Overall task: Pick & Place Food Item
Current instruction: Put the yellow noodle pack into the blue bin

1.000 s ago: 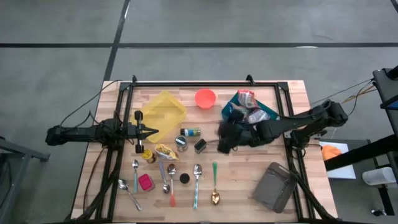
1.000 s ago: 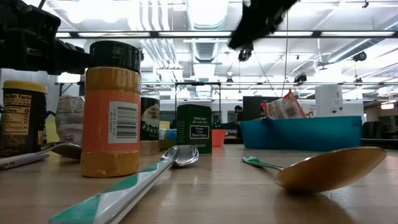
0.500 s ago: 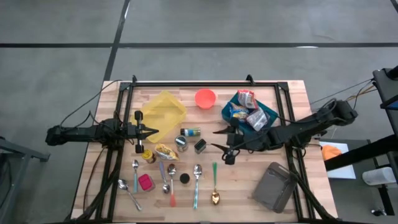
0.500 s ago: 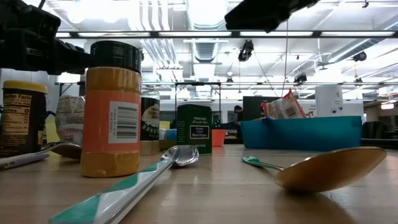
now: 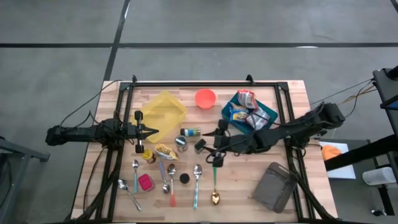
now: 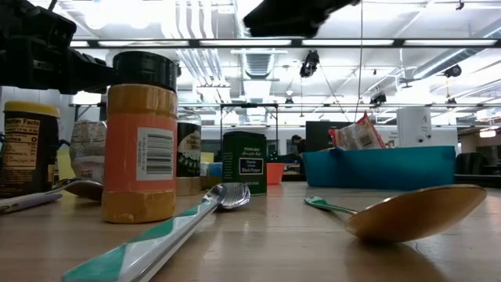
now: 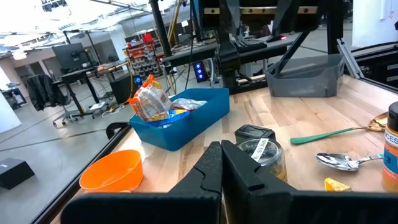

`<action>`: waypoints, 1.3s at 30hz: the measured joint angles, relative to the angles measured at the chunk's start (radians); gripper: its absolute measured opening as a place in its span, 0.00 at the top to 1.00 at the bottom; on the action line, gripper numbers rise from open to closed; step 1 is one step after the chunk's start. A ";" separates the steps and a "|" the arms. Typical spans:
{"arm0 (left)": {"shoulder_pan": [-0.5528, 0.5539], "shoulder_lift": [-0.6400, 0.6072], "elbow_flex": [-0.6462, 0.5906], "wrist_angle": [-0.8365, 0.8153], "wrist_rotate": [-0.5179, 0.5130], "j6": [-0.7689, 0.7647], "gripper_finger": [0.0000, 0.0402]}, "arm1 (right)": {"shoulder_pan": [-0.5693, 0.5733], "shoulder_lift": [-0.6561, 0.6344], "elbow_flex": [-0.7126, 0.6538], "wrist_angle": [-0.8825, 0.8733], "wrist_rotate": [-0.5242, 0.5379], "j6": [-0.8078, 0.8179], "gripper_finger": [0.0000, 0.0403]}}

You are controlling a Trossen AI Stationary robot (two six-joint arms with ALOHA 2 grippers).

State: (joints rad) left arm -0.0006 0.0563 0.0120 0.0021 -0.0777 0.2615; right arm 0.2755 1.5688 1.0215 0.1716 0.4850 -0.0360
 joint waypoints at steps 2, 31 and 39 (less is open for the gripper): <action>0.000 0.000 0.000 0.000 0.000 0.000 1.00 | -0.010 0.041 0.035 -0.001 -0.017 -0.025 0.46; 0.000 0.000 0.000 0.000 0.000 0.000 1.00 | -0.100 0.447 0.233 0.273 -0.370 -0.076 0.46; 0.000 0.000 0.000 0.000 0.000 0.000 1.00 | -0.105 0.473 0.254 0.273 -0.385 -0.045 0.46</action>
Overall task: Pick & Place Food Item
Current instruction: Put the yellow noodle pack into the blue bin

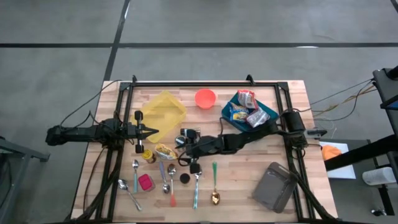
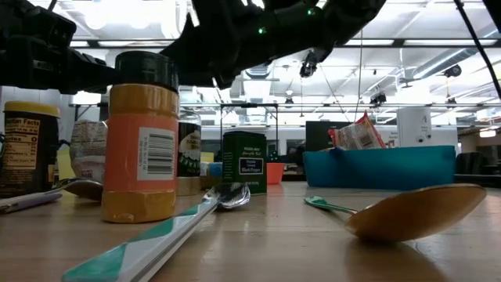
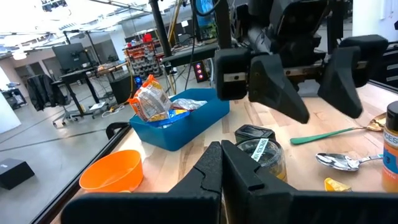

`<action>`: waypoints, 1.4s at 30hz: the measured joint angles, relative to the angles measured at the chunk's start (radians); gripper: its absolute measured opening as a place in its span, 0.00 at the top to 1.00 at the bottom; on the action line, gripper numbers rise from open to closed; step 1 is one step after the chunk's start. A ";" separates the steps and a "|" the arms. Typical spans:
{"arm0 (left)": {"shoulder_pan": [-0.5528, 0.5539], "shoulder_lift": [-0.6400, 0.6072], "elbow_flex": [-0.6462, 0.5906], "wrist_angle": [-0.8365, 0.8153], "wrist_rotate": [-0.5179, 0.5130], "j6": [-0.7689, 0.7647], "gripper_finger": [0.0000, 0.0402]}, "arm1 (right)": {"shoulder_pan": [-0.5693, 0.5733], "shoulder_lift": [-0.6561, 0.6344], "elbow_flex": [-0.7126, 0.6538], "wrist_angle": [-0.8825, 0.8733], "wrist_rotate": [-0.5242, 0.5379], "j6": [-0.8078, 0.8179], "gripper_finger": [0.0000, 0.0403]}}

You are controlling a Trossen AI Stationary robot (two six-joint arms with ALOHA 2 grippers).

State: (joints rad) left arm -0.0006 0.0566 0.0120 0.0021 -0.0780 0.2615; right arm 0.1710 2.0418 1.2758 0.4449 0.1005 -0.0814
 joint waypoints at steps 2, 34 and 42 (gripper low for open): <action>0.000 0.000 0.000 0.000 0.000 0.000 1.00 | -0.002 0.027 0.017 -0.001 -0.001 -0.004 0.46; 0.000 0.000 0.000 0.000 0.000 0.000 1.00 | -0.032 0.143 0.226 -0.225 -0.027 0.018 0.46; 0.000 0.000 0.000 0.000 0.000 0.000 1.00 | -0.033 0.193 0.285 -0.242 -0.028 0.013 0.46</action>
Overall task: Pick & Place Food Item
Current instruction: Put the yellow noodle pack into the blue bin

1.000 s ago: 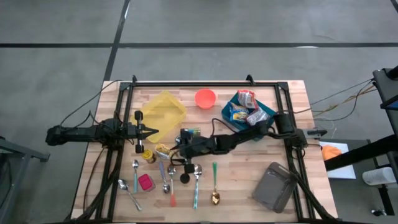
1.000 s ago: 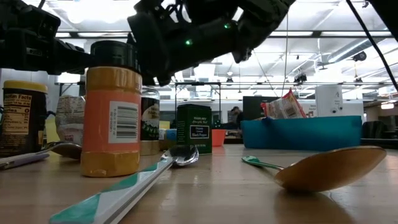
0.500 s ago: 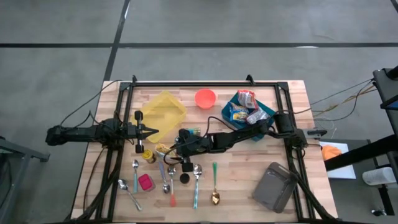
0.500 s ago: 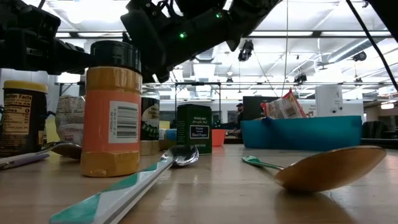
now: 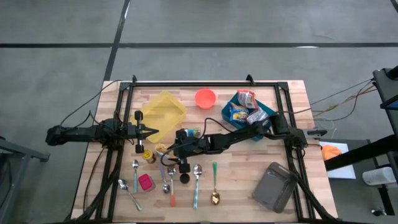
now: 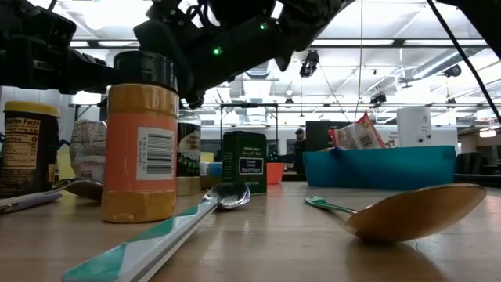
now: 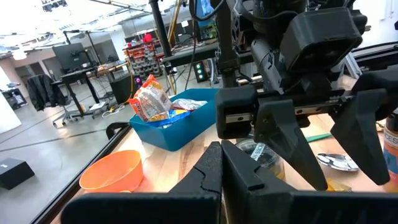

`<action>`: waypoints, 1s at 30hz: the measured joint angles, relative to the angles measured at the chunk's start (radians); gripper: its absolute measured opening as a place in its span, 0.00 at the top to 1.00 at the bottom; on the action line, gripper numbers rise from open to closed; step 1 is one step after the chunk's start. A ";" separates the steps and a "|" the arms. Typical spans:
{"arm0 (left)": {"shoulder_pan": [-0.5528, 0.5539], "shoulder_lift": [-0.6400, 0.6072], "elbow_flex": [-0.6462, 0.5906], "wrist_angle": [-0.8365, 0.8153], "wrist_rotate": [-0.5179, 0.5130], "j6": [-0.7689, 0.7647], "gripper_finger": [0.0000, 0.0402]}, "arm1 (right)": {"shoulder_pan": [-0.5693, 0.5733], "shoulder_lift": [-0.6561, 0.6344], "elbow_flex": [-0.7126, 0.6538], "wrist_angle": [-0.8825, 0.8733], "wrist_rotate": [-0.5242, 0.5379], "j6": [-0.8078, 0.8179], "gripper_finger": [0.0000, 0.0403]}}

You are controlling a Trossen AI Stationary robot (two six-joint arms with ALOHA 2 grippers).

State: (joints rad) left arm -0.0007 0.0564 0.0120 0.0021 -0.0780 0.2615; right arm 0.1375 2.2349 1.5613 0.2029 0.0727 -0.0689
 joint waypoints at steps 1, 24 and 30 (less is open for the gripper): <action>0.000 0.000 0.000 0.000 0.000 0.000 1.00 | 0.000 0.001 0.007 -0.022 0.000 -0.002 0.46; 0.000 0.000 0.000 0.000 0.000 0.000 1.00 | 0.034 -0.037 0.019 -0.101 0.069 -0.165 0.46; 0.000 0.000 0.000 0.000 0.000 0.000 1.00 | 0.037 -0.039 0.019 -0.112 0.061 -0.155 0.46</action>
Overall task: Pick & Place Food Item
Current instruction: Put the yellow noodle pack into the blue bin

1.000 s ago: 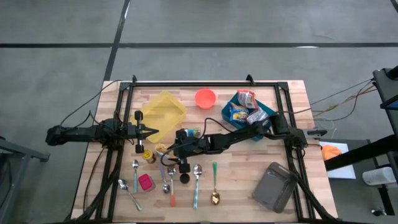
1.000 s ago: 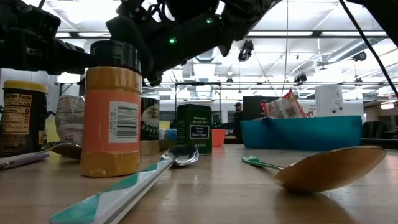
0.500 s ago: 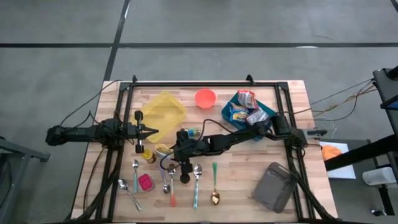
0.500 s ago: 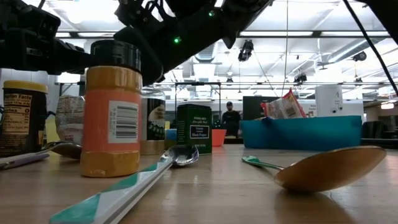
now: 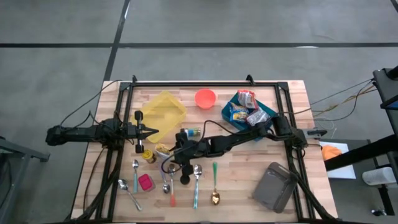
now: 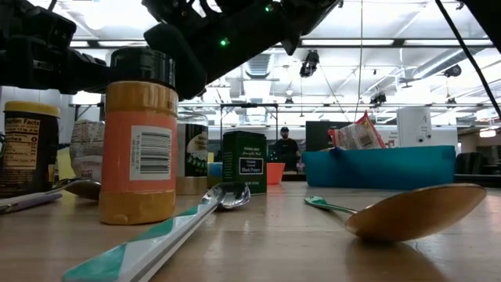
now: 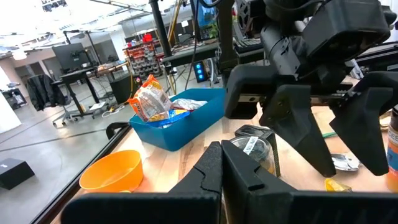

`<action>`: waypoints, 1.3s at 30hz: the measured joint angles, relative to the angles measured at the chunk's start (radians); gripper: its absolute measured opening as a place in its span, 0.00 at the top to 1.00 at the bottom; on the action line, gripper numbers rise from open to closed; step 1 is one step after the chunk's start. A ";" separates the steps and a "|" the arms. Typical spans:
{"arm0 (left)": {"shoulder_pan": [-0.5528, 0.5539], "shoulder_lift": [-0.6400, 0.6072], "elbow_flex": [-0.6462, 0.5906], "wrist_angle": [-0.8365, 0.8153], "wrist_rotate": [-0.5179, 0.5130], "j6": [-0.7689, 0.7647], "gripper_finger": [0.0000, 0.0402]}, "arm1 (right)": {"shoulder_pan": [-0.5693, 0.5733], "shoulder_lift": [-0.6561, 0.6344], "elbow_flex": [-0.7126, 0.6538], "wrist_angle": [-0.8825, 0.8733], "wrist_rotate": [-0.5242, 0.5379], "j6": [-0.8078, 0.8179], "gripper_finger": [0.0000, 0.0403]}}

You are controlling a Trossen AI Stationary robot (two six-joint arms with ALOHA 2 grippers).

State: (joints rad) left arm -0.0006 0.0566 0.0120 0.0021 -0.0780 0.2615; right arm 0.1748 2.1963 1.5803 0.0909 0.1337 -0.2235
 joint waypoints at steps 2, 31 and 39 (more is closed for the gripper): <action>0.000 0.000 0.000 0.000 0.000 0.000 1.00 | -0.001 0.003 0.000 -0.006 -0.002 0.017 0.46; 0.000 0.000 0.000 0.000 0.000 0.000 1.00 | -0.027 0.040 0.002 -0.006 -0.028 0.055 0.74; 0.000 0.000 0.000 0.000 0.000 0.000 1.00 | -0.028 0.040 0.002 -0.007 -0.026 0.054 0.93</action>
State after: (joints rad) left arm -0.0006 0.0566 0.0120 0.0021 -0.0780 0.2615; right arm 0.1467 2.2360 1.5818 0.0841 0.1081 -0.1695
